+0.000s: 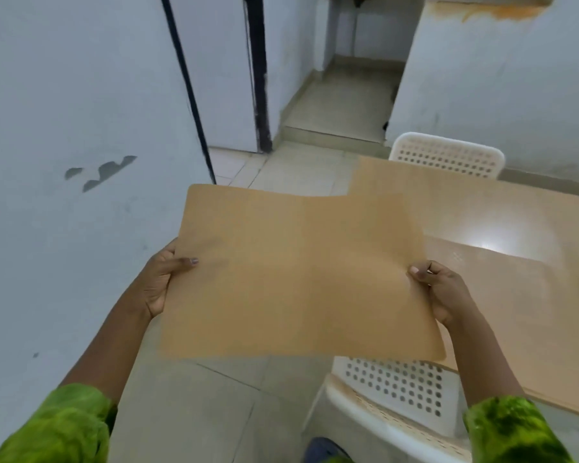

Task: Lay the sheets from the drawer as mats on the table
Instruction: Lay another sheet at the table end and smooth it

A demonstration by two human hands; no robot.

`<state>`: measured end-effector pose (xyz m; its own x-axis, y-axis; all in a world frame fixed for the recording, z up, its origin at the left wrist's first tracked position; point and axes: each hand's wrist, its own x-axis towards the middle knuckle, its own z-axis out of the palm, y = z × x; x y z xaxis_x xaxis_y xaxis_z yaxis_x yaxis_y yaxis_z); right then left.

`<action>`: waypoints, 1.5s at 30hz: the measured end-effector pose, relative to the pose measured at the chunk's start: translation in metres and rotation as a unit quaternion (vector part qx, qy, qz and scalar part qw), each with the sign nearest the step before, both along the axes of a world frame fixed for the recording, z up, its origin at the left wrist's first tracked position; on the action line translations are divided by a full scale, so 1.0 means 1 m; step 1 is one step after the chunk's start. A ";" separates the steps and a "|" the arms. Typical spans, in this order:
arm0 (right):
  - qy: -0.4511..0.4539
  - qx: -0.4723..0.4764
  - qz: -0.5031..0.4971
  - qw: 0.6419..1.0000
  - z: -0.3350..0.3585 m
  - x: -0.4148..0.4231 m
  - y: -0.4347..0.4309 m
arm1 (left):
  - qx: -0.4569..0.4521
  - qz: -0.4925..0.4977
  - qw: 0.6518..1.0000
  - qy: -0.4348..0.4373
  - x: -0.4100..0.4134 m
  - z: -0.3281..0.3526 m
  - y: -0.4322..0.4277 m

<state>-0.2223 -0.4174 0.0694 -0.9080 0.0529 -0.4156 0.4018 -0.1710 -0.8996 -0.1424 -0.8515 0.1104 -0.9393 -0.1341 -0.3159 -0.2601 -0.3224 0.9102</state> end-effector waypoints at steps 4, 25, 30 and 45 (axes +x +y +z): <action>-0.008 0.002 0.008 1.000 -0.008 -0.024 -0.048 | -0.012 0.028 1.000 -0.004 -0.015 -0.009 -0.038; -0.040 0.016 -0.171 0.984 -0.023 -0.215 -0.107 | -0.024 -0.113 0.992 -0.057 -0.340 -0.024 -0.104; -0.030 0.023 -0.256 0.966 -0.016 -0.256 -0.110 | -0.020 -0.179 0.982 -0.049 -0.444 -0.032 -0.095; -0.028 0.029 -0.510 0.859 -0.006 -0.363 -0.089 | -0.082 -0.422 0.903 0.017 -0.735 -0.009 0.027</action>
<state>-0.5854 -0.5063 0.0633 -0.3560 0.8313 -0.4269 0.1125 -0.4154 -0.9027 -0.8775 -0.8247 0.1010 -0.7373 0.5916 -0.3263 -0.3212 0.1179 0.9396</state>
